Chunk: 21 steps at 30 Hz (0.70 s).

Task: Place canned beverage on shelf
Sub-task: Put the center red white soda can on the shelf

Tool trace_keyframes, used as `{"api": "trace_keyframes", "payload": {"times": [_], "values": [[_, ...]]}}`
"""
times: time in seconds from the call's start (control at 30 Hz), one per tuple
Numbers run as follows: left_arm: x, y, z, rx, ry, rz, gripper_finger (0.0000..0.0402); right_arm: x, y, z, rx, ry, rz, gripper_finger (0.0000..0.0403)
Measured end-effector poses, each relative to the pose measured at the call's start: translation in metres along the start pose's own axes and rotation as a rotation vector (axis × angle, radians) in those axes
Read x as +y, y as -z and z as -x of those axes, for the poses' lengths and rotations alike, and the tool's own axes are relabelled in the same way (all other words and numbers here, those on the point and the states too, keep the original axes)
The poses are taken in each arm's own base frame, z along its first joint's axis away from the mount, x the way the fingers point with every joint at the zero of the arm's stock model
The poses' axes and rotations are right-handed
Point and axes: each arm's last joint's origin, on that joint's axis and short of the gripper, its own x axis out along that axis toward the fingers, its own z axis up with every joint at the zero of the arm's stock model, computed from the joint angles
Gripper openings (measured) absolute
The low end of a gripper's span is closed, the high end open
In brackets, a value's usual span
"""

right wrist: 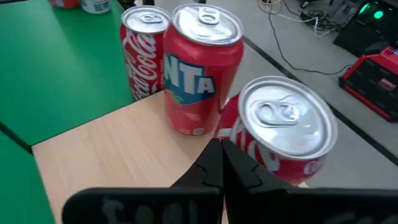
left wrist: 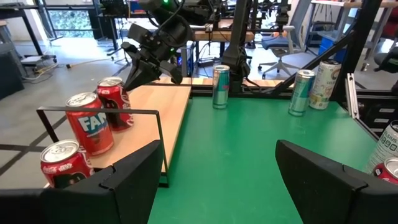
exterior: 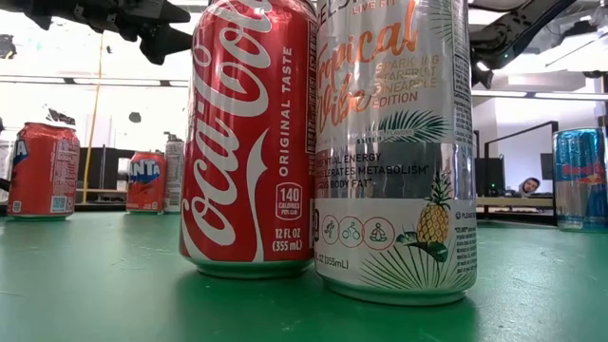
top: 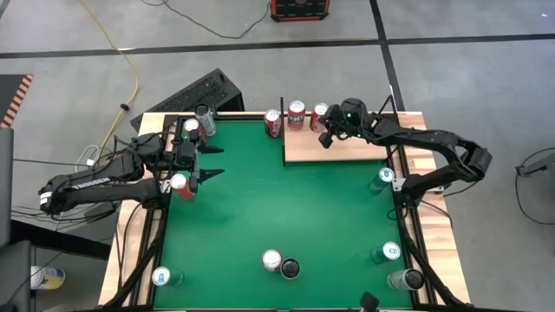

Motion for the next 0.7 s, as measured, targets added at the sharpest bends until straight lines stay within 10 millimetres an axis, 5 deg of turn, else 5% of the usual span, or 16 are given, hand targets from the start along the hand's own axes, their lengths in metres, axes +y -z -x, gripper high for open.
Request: {"api": "trace_keyframes", "payload": {"times": [0.7], "values": [[0.0,0.0,0.0,0.0,0.0,0.007,0.0297,-0.0049,0.0013,-0.002,0.003,0.022,0.001,0.0017]]}}
